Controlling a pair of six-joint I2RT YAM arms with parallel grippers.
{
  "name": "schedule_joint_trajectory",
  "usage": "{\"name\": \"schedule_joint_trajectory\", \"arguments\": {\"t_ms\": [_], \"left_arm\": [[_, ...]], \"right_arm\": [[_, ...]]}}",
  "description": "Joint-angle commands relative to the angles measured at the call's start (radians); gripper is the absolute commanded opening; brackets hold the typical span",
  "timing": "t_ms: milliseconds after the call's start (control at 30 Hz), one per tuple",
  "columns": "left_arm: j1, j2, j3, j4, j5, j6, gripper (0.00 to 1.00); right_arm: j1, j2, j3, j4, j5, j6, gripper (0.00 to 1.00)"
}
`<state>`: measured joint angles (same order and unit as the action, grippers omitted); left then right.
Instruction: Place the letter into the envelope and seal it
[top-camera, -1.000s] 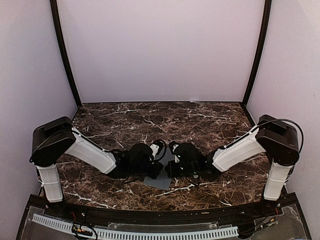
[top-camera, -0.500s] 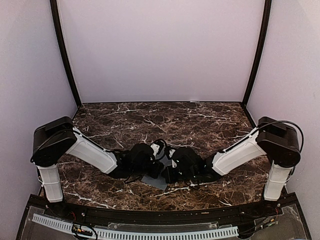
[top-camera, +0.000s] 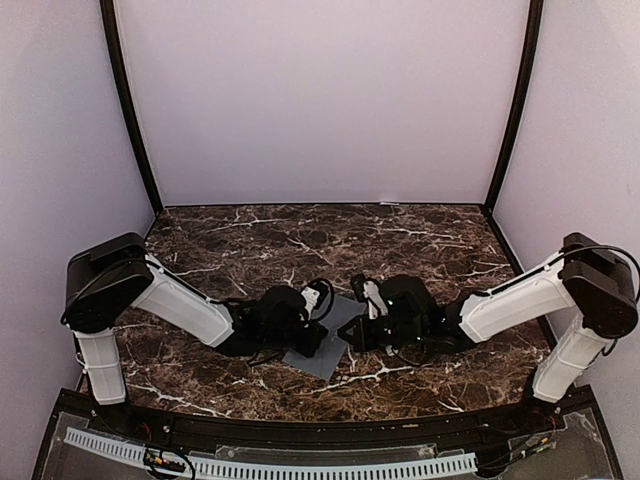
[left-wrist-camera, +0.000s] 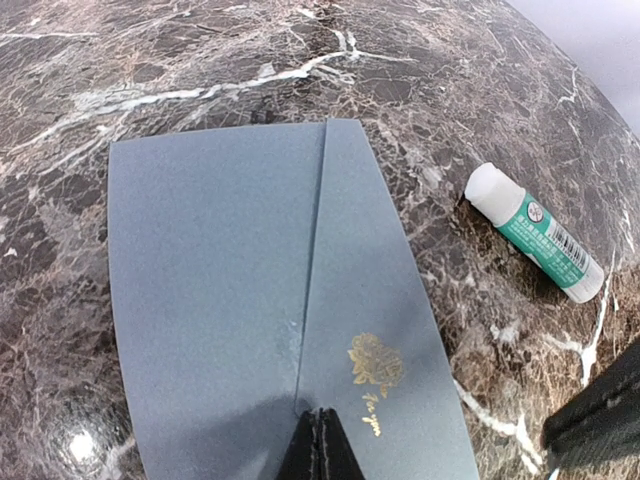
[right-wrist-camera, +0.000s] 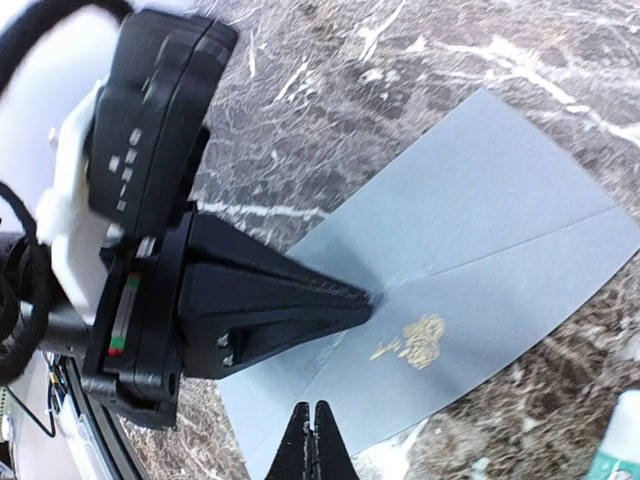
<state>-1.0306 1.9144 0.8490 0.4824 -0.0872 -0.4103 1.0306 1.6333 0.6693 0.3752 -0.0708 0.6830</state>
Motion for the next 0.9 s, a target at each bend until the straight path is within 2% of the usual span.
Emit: {"name": "schedule_joint_trajectory", "arguments": {"t_ms": [0,533,867], "left_arm": [[-0.009,-0.038,-0.018,-0.040,0.014,0.040,0.02],[-0.023,-0.076,-0.016,-0.042,0.003,0.070,0.02],[-0.050,-0.110,-0.023,-0.043,-0.015,0.080,0.03]], "right_arm": [[-0.034,0.002,0.020,-0.004,0.008,-0.028,0.00],[-0.091,0.155,0.113,0.014,-0.035,-0.061,0.00],[-0.107,0.234,0.090,0.087,-0.061,-0.093,0.00]]}}
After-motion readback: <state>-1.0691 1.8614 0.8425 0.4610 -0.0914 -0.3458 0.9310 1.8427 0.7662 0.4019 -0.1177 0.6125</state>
